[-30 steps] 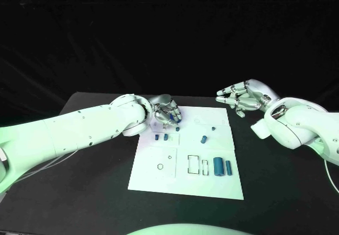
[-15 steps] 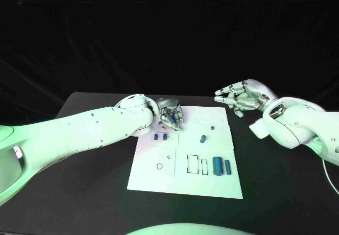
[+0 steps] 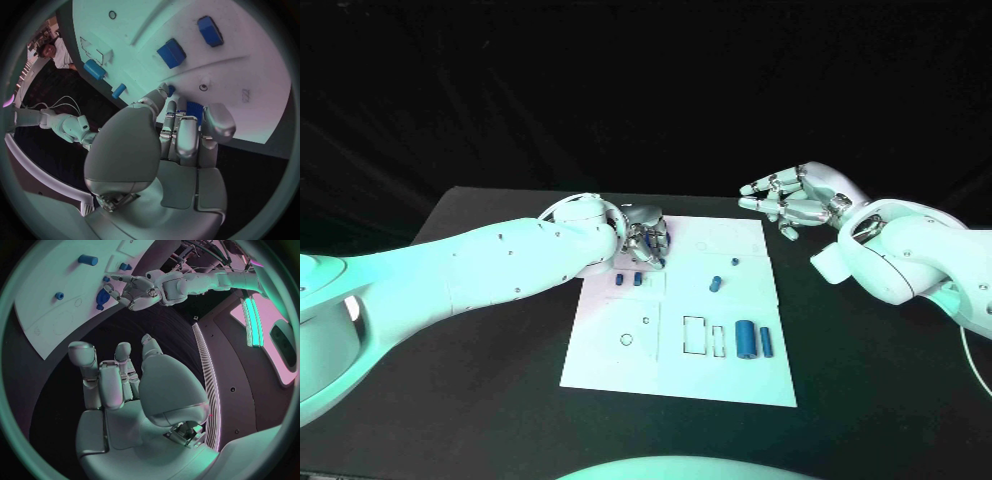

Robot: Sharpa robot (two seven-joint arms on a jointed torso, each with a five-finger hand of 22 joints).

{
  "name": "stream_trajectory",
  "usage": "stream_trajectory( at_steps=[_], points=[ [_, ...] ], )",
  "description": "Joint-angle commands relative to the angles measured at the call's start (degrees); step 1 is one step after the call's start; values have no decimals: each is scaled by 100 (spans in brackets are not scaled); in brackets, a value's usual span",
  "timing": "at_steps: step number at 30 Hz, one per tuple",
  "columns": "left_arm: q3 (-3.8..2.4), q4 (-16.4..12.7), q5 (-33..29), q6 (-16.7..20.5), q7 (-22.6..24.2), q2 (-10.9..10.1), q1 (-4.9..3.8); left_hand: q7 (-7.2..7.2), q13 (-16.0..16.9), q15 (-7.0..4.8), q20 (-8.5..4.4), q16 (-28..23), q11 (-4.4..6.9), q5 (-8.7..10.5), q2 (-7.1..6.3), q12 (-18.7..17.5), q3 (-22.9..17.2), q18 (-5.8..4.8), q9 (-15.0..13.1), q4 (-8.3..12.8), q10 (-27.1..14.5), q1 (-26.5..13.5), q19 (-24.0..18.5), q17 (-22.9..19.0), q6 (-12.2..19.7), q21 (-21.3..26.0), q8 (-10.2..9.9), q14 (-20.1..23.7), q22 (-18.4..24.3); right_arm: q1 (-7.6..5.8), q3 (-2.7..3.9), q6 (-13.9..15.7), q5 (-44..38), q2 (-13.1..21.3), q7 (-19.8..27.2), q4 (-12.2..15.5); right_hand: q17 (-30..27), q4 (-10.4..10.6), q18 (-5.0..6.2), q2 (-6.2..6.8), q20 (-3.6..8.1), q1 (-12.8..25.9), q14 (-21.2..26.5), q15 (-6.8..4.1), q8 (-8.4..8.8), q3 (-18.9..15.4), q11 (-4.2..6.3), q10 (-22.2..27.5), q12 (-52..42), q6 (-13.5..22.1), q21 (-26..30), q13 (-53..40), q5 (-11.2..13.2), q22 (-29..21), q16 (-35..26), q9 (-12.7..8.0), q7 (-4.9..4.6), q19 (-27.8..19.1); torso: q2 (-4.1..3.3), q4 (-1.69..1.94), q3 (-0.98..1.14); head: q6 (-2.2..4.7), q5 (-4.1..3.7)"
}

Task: Assemble the parts on the task board

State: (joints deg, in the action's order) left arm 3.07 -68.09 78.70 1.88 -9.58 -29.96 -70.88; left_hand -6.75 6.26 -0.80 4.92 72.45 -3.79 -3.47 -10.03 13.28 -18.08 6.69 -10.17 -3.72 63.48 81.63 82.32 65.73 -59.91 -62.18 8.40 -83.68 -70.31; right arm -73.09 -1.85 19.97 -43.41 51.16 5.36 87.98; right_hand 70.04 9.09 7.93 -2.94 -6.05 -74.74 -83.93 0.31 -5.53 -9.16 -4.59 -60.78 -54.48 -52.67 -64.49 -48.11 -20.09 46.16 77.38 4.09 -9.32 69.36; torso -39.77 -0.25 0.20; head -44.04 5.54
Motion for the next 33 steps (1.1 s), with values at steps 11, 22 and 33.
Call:
stream_trajectory(
  at_steps=[11,22,33],
  points=[
    [-8,50,152,-338,-155,73,1,4,-32,-36,-21,64,29,-25,112,1,-144,-157,36,5,186,19,113,-39,-129,-298,-57,-93,-223,3,0,-89,-35,-13,23,10,7,26,36,-64,1,-15,-22,-21,-34,-22,8,14,-11,-4,31,3,24,2,-22,2,-14,-22,2,-1,7,-28,-13],
    [-10,21,151,-350,-180,116,1,8,-60,-50,-41,102,42,-20,93,-28,-189,-187,61,-3,249,-25,162,-47,-172,-476,-90,-124,-360,3,1,-93,-53,-16,26,19,9,32,35,-71,2,-16,-23,-22,-36,-23,8,13,-13,-5,31,4,33,3,-21,2,-13,-20,7,8,3,-16,-78],
    [-11,80,34,-449,-246,149,1,-11,-86,-39,-38,83,25,-21,75,-77,-211,-182,92,-8,219,-51,144,-103,-136,-444,-146,-113,-349,3,1,-112,-107,1,6,35,11,35,36,-75,2,-18,-24,-22,-37,-25,9,10,-16,-7,33,3,38,1,-20,3,-12,-19,2,-4,6,4,-73]
  ],
)
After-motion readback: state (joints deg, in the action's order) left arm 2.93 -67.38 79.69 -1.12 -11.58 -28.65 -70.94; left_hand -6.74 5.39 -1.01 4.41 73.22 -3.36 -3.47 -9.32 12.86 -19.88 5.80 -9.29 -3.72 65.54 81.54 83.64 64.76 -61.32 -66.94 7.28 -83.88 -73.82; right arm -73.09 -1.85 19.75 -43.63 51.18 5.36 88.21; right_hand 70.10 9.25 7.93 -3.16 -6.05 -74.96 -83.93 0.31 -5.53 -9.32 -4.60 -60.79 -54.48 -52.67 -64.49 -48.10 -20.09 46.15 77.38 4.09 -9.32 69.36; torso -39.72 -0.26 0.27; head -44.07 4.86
